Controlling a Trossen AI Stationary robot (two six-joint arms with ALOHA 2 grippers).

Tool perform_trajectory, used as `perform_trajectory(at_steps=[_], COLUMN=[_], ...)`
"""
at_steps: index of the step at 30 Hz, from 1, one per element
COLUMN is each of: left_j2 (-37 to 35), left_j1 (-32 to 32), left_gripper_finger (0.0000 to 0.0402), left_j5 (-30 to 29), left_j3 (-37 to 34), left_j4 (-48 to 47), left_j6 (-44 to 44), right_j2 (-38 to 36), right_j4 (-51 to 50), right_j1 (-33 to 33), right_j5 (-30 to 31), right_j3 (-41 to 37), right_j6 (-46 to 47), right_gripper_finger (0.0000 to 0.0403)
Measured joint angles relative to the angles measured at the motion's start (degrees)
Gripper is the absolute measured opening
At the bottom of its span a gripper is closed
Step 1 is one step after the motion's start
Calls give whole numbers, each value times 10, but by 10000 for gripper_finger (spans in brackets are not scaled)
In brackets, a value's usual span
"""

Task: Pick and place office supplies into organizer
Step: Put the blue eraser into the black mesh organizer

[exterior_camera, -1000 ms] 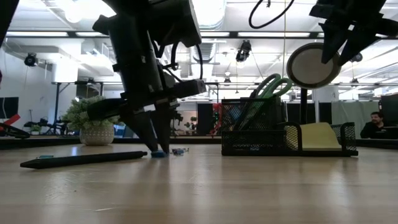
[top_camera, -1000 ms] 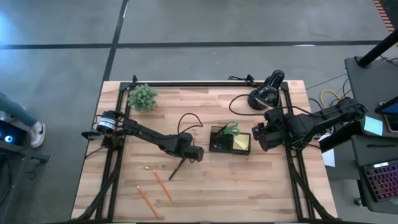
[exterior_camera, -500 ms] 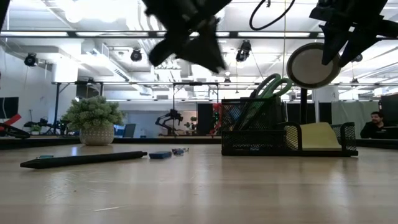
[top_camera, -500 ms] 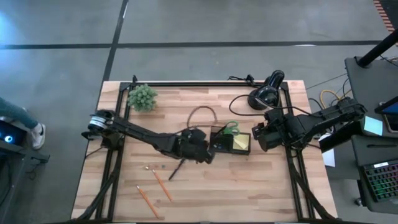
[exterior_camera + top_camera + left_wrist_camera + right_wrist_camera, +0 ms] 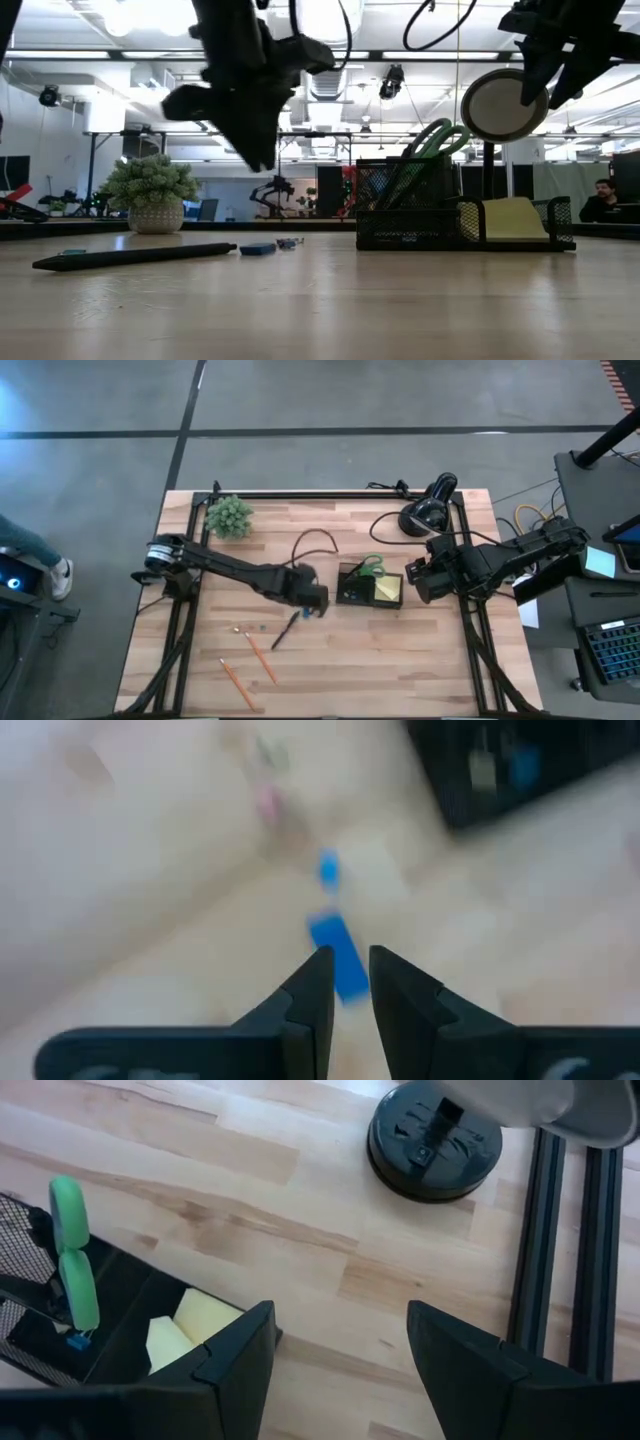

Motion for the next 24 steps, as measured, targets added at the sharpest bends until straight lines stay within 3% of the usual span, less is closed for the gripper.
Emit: perform_trajectory(at_steps=[3,15,19,24], left_j2=[1,47,56,88], left_j1=[-2,5,5,4], left_gripper_finger=[73,207,210,182], left_j5=[45,65,63,70], left_j3=[-1,-4,-4,-6], left_j4=[-4,14,28,27], left_j6=[0,-16,-21,-31], right_j2=[0,0,0,0], right_j4=[0,6,7,8], right_j1=[0,0,0,0], right_j5=[4,2,1,-1], right_j3=[0,0,0,0], right_j6=[-1,11,11,11], right_gripper_finger=[219,219,219,219])
